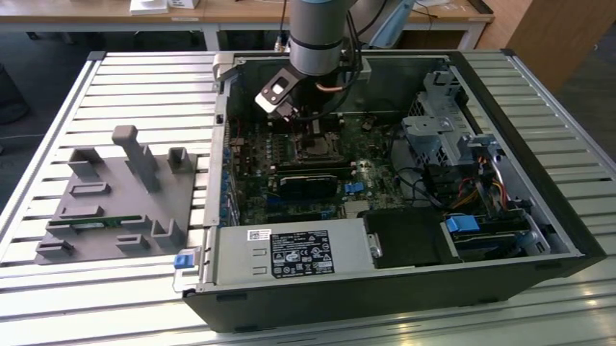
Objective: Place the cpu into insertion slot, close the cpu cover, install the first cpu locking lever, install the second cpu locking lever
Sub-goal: 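Close the cpu cover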
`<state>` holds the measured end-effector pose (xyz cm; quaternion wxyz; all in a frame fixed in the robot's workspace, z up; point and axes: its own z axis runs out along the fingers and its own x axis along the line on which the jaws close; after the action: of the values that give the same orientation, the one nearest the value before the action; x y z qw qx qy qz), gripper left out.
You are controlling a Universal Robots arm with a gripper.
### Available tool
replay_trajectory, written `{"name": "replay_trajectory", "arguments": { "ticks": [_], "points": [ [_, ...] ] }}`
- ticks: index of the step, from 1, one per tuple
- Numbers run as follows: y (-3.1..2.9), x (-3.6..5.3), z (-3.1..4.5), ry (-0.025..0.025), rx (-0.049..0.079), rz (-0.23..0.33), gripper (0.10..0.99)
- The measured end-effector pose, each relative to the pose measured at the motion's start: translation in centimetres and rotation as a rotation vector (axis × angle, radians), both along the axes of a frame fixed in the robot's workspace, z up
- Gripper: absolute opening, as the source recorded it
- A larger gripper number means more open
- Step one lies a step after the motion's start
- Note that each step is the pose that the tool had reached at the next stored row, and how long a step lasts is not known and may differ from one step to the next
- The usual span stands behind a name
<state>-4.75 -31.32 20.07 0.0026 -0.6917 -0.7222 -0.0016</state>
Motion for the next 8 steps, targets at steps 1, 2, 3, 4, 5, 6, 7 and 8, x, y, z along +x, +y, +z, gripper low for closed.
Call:
{"name": "replay_trajectory", "arguments": {
  "ticks": [1,2,3,4,5,6,7,8],
  "points": [
    [0.01,0.01,0.01,0.0000,0.000,0.000,0.118],
    [0.01,0.00,0.05,0.0001,0.000,0.000,0.118],
    [0.01,0.01,0.13,0.0000,0.000,0.000,0.118],
    [0.01,0.01,0.27,0.0000,0.000,0.000,0.118],
    [0.01,0.01,0.44,-0.0001,0.000,0.000,0.118],
    [0.02,0.01,0.64,-0.0001,0.000,0.000,0.118],
    [0.02,0.01,0.87,-0.0001,0.000,0.000,0.118],
    [0.02,0.01,1.08,-0.0001,0.000,0.000,0.118]
  ]
}}
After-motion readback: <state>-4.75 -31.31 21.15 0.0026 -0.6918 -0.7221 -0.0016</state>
